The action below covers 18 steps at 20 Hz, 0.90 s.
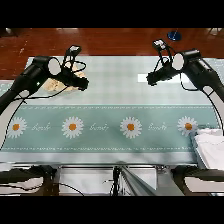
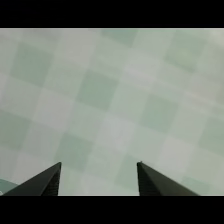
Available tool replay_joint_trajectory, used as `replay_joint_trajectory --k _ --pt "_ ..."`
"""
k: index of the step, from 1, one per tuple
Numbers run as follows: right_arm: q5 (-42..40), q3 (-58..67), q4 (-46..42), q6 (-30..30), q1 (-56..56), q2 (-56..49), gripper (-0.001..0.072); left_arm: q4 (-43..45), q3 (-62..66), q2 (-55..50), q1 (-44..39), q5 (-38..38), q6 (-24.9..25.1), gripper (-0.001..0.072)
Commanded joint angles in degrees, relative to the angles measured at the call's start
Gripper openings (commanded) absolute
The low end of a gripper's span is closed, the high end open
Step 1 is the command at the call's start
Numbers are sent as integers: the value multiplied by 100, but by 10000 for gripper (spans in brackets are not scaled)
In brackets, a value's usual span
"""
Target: Fold the shirts.
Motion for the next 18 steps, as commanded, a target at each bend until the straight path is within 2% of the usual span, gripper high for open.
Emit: replay_joint_trajectory --k 1,7,10,11,12,15,18 --pt "-4 4 0 0 4 -2 548 2 7 -4 -2 2 -2 543" --pt "-111 4 -2 0 2 -2 548 24 7 -4 -2 7 22 542" --pt "-81 4 -2 0 2 -2 548 868 173 0 138 538 245 549" --pt "-63 4 -4 0 2 -2 548 1193 330 0 284 752 26 656" --pt "-55 4 -2 0 2 -2 548 1432 455 -7 481 1060 -337 720" --pt "-17 4 0 0 2 -2 547 1458 551 -55 1263 1919 -1189 720" --pt "44 4 -2 0 4 -2 547 1290 549 -323 1744 1652 -1309 720"
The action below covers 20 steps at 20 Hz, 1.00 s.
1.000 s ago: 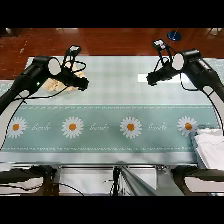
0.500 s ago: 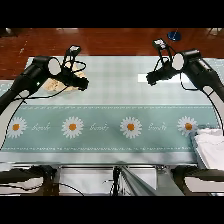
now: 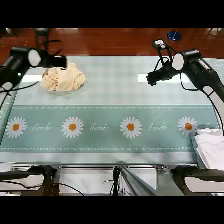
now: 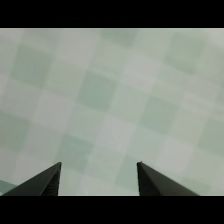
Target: Fold the shirts.
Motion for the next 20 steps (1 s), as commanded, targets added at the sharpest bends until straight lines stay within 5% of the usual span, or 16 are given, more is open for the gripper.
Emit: replay_joint_trajectory --k 1,14,15,16,17,20 --pt "57 4 2 2 4 -2 547 9 55 -284 522 -13 -376 720" --pt "118 4 2 2 2 -2 544 -970 52 -1668 420 -868 13 720" --pt "129 4 4 2 4 -2 544 -1005 52 -1707 417 -879 229 491" --pt "138 4 4 2 2 -2 544 -1150 59 -1727 420 -992 621 173" --pt "146 4 2 2 4 -2 544 -1268 63 -1722 420 -1119 863 31" --pt "151 4 -2 2 2 -2 544 -1252 579 -1681 433 -1943 1045 31"
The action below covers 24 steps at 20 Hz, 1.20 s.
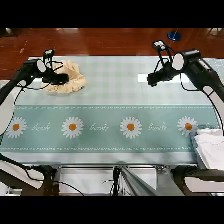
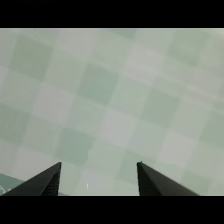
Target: Fold the shirts.
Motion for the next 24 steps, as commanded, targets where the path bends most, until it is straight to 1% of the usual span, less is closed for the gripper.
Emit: replay_joint_trajectory --k 1,4,8,11,13,15,17,20,21,22,24 --pt "26 4 -4 0 2 0 544 -129 619 66 17 -1147 361 31" --pt "280 4 -199 -2 2 0 543 -131 1563 584 7 -1290 358 30" --pt "1150 4 -1294 2 2 35 543 -151 2573 1624 -125 -1292 358 30" --pt "1742 4 -2098 9 2 118 543 -151 2667 2374 -391 -1373 356 31" --pt "1851 4 -2302 92 2 190 543 -151 2667 2647 -710 -1738 356 30" --pt "1969 4 -2312 98 2 262 543 -151 2662 2688 -1167 -2258 356 31" --pt "2210 4 -2361 109 2 297 543 -151 2503 2649 -1694 -2465 354 30" --pt "2457 4 -2363 107 2 352 544 -151 2079 2437 -2592 -2461 345 31" --pt "2500 4 -2369 107 2 369 544 -151 1917 2299 -2889 -2441 262 31" --pt "2514 4 -2391 109 2 396 544 -151 1753 2133 -3150 -2380 144 31" --pt "2511 4 -2404 107 2 461 544 -282 1434 1690 -3705 -2111 94 32"
